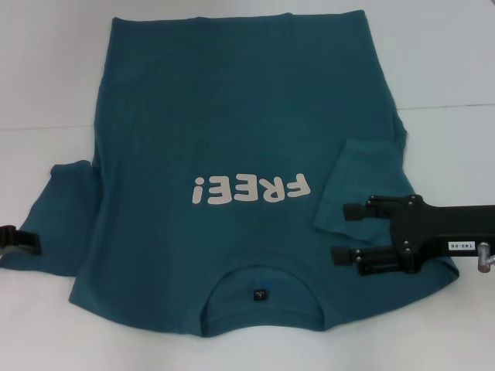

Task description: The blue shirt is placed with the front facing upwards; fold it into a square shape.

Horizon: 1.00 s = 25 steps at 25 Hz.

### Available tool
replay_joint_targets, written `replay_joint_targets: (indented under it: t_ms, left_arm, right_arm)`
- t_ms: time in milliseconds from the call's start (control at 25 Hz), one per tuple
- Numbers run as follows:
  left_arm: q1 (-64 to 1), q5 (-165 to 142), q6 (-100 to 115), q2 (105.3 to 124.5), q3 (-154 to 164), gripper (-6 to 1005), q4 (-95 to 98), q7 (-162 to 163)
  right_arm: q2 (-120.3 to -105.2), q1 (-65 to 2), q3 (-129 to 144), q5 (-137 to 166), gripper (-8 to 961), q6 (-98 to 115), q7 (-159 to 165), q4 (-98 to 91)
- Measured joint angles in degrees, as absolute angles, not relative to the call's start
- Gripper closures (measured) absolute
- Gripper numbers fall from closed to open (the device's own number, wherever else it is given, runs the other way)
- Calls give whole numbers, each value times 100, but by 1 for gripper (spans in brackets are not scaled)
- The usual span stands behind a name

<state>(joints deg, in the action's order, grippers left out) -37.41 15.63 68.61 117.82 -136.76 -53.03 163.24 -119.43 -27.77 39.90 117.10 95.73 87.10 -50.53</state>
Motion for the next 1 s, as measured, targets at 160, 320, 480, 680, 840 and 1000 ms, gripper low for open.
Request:
replay_joint_targets:
  t_ms: [160,320,480,680,840,1000]
  left_arm:
    - [-3723,1564,6825,11779,-13676,173,-5292,16325]
    - [-3704,1597,6781,11774,-13685,173,-5291,16317]
    - [-3700,1697,6813,11760,-13783,173,-5295,16181]
    - [-3701,2242,6939,11644,-14182,173,-5135,15722]
    - [-3682,2387,6949,11522,-14343,173,-4908,15600]
    - [-3659,2362,6917,11511,-14330,173,-4880,15598]
  right_arm:
    - [-11943,-2777,3990,11708,38,9571,8709,-5041]
    - [-11944,-2781,3990,11702,38,9570,8709,-5004]
    - [-11944,-2784,3990,11698,38,9571,8713,-5001]
    - [-11943,-2786,3988,11697,39,9572,8725,-5001]
    - [-11944,-2786,3989,11697,39,9571,8732,-5000]
    - [-11944,-2788,3990,11697,39,9571,8734,-5000]
